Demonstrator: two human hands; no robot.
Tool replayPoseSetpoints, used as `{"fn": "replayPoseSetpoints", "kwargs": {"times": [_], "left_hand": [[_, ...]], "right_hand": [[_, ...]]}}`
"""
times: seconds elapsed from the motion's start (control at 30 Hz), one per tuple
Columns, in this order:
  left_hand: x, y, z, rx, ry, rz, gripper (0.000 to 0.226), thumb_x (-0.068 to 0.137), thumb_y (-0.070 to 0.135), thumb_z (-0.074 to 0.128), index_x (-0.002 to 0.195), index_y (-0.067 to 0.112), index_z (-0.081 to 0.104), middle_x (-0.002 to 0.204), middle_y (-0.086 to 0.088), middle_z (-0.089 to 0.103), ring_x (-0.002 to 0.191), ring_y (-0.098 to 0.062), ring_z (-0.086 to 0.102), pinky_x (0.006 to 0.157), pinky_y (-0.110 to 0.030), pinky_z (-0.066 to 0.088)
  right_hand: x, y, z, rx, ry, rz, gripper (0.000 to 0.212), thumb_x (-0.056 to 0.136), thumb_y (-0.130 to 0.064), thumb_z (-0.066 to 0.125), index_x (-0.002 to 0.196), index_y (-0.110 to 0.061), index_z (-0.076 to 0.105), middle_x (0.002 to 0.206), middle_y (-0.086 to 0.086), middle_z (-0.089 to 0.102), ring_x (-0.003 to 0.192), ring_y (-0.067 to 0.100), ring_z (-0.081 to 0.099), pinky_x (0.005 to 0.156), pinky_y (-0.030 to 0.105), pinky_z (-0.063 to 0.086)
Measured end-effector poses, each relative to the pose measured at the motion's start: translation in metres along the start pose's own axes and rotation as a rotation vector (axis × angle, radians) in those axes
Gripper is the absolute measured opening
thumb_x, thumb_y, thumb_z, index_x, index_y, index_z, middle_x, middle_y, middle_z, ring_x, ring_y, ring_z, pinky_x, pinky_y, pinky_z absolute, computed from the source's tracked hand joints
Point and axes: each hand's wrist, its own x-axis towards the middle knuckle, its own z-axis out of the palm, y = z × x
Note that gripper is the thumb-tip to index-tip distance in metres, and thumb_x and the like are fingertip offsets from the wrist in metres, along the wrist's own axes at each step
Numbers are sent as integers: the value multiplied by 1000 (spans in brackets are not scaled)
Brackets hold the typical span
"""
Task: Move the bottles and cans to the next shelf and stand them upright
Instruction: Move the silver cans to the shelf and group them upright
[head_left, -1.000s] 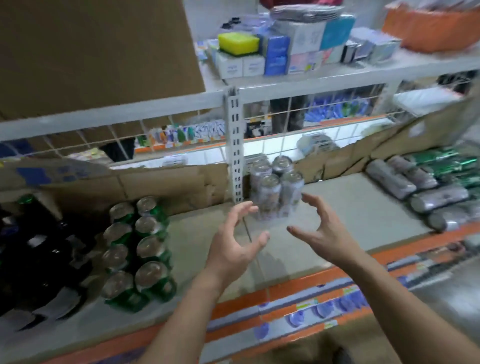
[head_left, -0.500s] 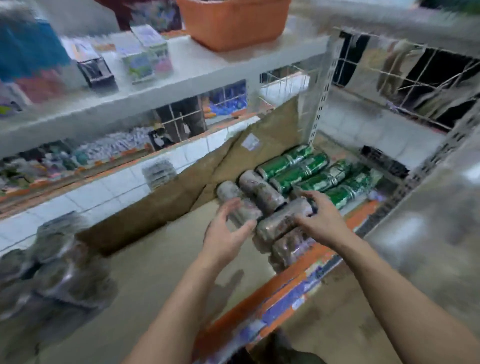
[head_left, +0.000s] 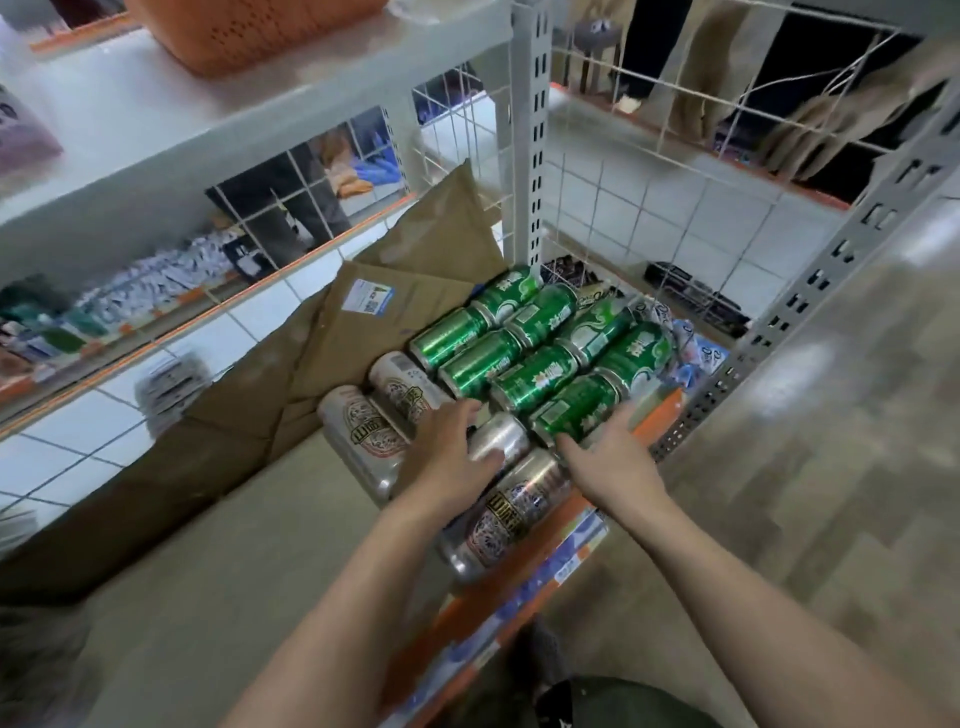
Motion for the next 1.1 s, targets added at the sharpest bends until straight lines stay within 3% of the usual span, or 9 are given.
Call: {"fn": "replayPoseSetpoints", "kwargs": {"times": [0.1,0.27,0.4,0.5,0.6,0.7,0.8,0.9,1.1], "left_hand": [[-1,4,2,188,53,-16,49,87,51,70,127,32,48,125,6,50,106,-15,49,86,-37,50],[-10,-10,2,351,65,-89,56,85,71,62,117,26,48,117,3,52,107,-23,53,87,-45,54],[-11,-18,-6,390,-15,-33,51,85,65,64,117,29,48,117,2,53,103,-23,55,85,-43,53],[-12,-19,-9,384,-68,-25,55,88,56,69,128,30,43,128,1,48,109,-30,58,89,-45,53],[-12,-19,-12,365,-105,-12,56,88,48,71,130,30,39,132,-1,45,110,-34,59,90,-48,54],[-8,-22,-20,301,-130,-31,62,84,45,76,132,30,39,132,0,48,107,-28,58,87,-47,56],[-8,-25,-27,244,-130,-21,68,81,43,80,133,35,38,137,1,52,110,-27,60,89,-48,55],[-12,-27,-29,210,-116,-10,65,79,43,82,129,35,40,135,4,55,108,-24,60,90,-46,55],[-20,-37,-24,221,-71,60,60,77,46,81,124,29,47,130,2,57,110,-23,60,90,-45,54]], "right_hand": [[-16,-6,11,3,-66,8,95,97,-60,52,156,-2,6,109,14,65,93,34,64,74,35,45],[-22,-12,19,-46,-146,-27,116,83,-80,55,155,-13,-7,121,15,68,92,33,72,86,44,59],[-26,-21,16,186,-267,203,126,76,-76,70,156,-8,1,86,14,74,60,30,75,62,46,65],[-34,-20,22,376,-185,232,103,79,-56,81,145,4,30,74,14,73,53,26,73,53,43,63],[-42,-18,23,551,-109,251,57,80,-36,84,102,11,62,76,22,74,55,33,73,54,49,63],[-51,-19,24,554,-81,167,37,79,-34,84,76,-4,63,67,16,72,55,33,70,60,51,61],[-64,-25,17,443,-24,56,59,76,-47,83,107,-4,59,77,-3,73,67,18,72,63,43,61],[-75,-30,7,289,76,-60,80,80,-50,80,142,-10,48,85,-21,56,74,-5,55,59,16,41],[-84,-39,-2,207,151,-170,57,79,-51,79,123,-26,51,82,-16,63,75,-1,60,60,20,45]]}}
